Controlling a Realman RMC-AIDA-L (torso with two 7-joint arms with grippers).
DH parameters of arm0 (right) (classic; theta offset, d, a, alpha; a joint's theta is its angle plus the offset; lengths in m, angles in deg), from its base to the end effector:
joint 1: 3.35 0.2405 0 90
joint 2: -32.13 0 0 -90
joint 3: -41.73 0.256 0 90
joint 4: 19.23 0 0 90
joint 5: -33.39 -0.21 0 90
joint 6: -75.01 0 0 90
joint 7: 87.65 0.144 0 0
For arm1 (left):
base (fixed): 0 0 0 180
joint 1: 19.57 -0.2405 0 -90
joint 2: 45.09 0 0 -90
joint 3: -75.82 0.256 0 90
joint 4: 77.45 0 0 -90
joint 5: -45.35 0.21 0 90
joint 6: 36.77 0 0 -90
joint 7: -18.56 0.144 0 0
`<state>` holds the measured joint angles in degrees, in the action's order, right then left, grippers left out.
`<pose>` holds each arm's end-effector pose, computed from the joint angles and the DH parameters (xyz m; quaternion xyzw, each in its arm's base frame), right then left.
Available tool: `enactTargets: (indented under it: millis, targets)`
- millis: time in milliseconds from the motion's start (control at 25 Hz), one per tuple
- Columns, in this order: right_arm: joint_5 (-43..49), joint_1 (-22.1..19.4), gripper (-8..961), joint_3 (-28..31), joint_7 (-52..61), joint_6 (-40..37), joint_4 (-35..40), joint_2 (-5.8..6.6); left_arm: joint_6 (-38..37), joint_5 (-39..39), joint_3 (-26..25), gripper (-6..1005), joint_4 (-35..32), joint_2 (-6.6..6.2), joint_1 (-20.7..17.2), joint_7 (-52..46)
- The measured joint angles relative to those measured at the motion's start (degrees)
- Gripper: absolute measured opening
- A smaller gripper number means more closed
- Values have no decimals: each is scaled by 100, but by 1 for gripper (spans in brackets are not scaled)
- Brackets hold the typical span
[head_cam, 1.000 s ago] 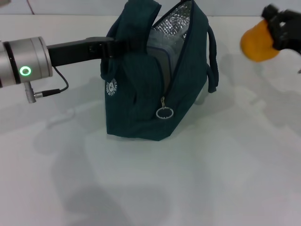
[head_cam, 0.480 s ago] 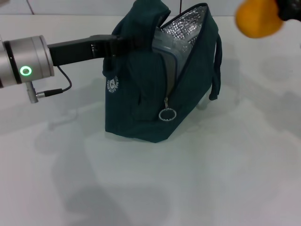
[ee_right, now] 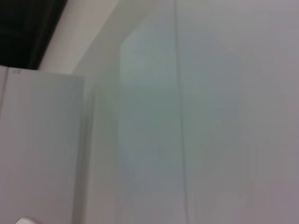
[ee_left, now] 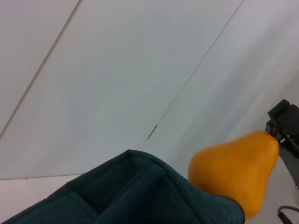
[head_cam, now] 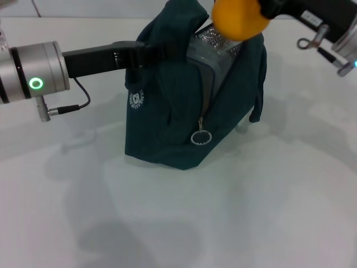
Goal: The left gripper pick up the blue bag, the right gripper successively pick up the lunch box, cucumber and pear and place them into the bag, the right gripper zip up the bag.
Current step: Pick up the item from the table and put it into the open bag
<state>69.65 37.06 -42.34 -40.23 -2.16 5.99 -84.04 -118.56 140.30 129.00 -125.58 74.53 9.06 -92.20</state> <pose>0.1329 0.3929 -0.0028 -0.8306 0.0247 0.4978 0.2485 -0.2095 0.3604 0.0197 -0.8542 -0.3740 -0.3453 0.1062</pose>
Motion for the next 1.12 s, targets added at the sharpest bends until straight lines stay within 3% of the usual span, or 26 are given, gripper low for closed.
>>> enactTargets:
  millis: [200,600,1120]
  targets:
    - [-600,100,37,-821,-28,419,0,-2,21,-4,25,63,4,-1,-9,2]
    - [-975,134,36,-1727,-41,1046,-11,-1,33,-5,26,64,15,4,-22,13]
    - [-1024,75,36,-1865,-41,854,-5,-1,83,-5,-2,65,21,8,-51,75]
